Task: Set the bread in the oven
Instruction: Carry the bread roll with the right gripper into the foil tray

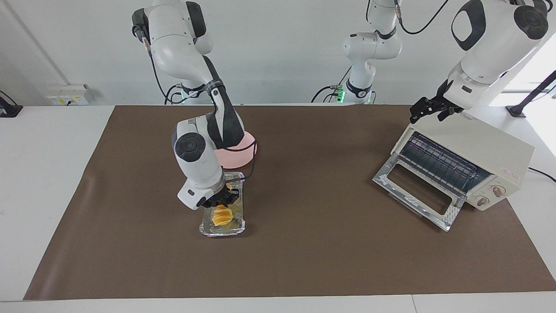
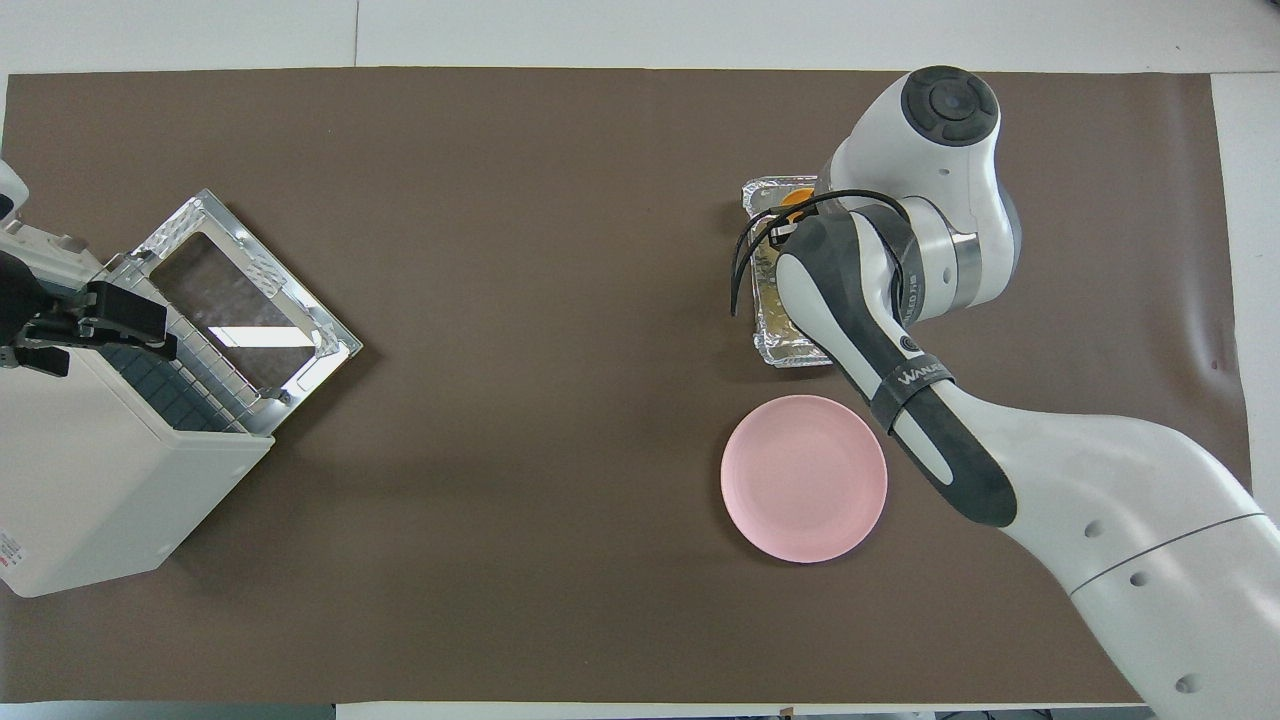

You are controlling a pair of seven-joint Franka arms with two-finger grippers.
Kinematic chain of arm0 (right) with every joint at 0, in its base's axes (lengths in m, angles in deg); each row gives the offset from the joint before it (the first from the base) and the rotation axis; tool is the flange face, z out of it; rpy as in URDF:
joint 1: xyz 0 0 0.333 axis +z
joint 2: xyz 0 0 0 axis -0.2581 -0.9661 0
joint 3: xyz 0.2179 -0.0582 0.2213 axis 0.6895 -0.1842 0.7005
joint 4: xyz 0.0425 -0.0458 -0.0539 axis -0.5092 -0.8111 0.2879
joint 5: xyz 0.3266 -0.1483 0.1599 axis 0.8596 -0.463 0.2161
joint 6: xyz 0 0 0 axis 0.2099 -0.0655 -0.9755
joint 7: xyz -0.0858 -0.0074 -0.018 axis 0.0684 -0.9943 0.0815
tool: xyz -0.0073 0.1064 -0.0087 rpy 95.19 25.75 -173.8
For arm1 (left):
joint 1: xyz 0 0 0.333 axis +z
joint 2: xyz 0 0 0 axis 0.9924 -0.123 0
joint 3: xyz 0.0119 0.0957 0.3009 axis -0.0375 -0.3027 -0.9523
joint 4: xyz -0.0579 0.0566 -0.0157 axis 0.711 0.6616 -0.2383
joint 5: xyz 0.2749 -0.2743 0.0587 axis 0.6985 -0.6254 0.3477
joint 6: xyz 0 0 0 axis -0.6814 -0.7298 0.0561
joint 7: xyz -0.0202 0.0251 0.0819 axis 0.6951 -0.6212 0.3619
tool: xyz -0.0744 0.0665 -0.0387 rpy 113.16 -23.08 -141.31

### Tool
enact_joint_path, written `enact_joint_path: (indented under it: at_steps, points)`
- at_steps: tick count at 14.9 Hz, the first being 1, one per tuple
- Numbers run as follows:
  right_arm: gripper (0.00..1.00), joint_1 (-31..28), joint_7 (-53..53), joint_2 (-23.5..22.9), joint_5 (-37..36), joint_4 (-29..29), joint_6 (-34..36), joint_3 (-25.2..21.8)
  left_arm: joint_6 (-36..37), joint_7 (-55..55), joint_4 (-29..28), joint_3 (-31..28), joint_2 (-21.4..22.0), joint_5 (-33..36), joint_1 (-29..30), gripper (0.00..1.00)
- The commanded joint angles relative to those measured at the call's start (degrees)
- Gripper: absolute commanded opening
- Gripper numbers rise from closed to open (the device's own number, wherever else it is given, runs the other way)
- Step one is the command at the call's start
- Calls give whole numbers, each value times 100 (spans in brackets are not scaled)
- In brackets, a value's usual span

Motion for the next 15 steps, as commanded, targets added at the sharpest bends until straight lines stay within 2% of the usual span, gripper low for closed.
enact_joint_path:
  at_steps: [1,4,5,6,7,8,15]
  points:
    - [0,-16,104,-28,-87,-177,-283,59,-95,-29,-139,40,143,40,43,100]
    - [0,-7,121,6,-87,-668,-836,51,-95,-29,-139,31,143,40,43,100]
    - [13,2,113,24,-96,-722,-864,59,-95,-29,-139,31,143,40,43,100]
    - [42,2,113,24,-87,-714,-839,51,-95,-29,-139,31,143,40,43,100]
    - [88,-7,113,33,-87,-687,-812,59,-95,-29,-139,31,143,40,43,100]
    - [100,-24,113,51,-87,-635,-716,59,-95,-29,-139,31,143,40,43,100]
    - [100,-182,113,33,9,392,689,51,-95,-29,-139,40,152,40,43,100]
